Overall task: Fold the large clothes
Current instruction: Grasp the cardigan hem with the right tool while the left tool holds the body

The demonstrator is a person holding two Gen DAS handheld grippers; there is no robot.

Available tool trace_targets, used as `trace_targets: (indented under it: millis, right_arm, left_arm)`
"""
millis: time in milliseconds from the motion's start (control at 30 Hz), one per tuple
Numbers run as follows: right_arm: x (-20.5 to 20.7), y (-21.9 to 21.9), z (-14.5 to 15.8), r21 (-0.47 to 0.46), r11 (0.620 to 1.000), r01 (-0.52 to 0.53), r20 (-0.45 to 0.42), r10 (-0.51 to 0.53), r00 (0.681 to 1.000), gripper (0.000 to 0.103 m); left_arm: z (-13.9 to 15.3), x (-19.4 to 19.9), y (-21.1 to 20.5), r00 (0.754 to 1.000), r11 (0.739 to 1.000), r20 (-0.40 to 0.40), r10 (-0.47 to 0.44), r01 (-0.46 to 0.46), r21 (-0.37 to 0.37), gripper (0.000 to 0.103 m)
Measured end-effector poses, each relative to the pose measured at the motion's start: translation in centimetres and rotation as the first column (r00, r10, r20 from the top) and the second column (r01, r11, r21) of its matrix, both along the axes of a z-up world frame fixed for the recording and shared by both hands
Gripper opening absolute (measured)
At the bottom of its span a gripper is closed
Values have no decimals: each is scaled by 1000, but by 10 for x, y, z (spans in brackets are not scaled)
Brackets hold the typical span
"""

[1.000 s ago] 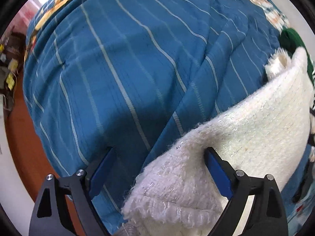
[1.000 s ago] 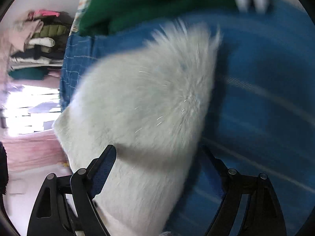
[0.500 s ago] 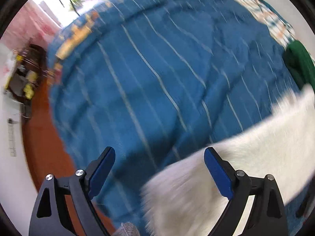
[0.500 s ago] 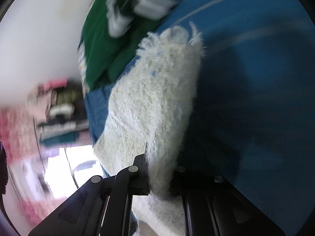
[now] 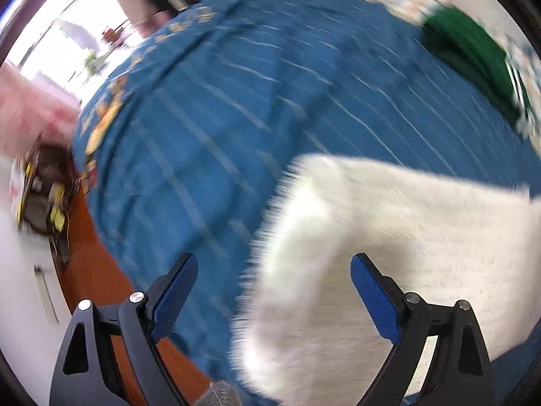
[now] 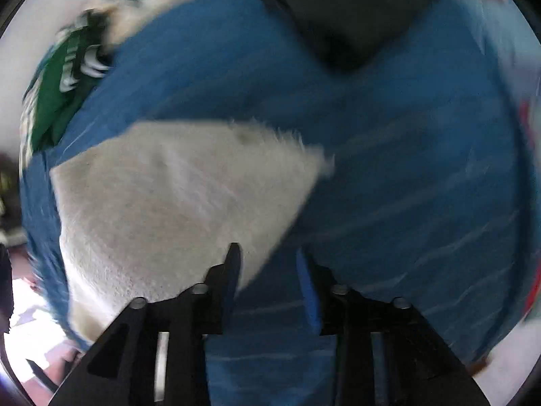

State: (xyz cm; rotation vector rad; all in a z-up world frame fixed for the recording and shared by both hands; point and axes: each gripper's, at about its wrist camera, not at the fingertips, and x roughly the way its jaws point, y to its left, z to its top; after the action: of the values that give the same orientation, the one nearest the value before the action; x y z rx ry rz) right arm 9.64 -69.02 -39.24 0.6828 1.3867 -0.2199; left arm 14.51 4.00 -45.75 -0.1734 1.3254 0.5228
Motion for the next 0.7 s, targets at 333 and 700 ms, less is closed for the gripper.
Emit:
trace_targets:
  millis: [333, 700]
  right_arm:
    - [168, 189, 8, -2, 835, -550, 41, 549, 835, 19]
    - [250, 224, -28, -16, 769, -639, -171, 627, 760, 13]
  left_arm:
    - [-78, 7, 4, 998, 1000, -53, -24, 23, -13, 103]
    - [-91, 10, 46, 999, 973, 40, 10, -1, -230, 103]
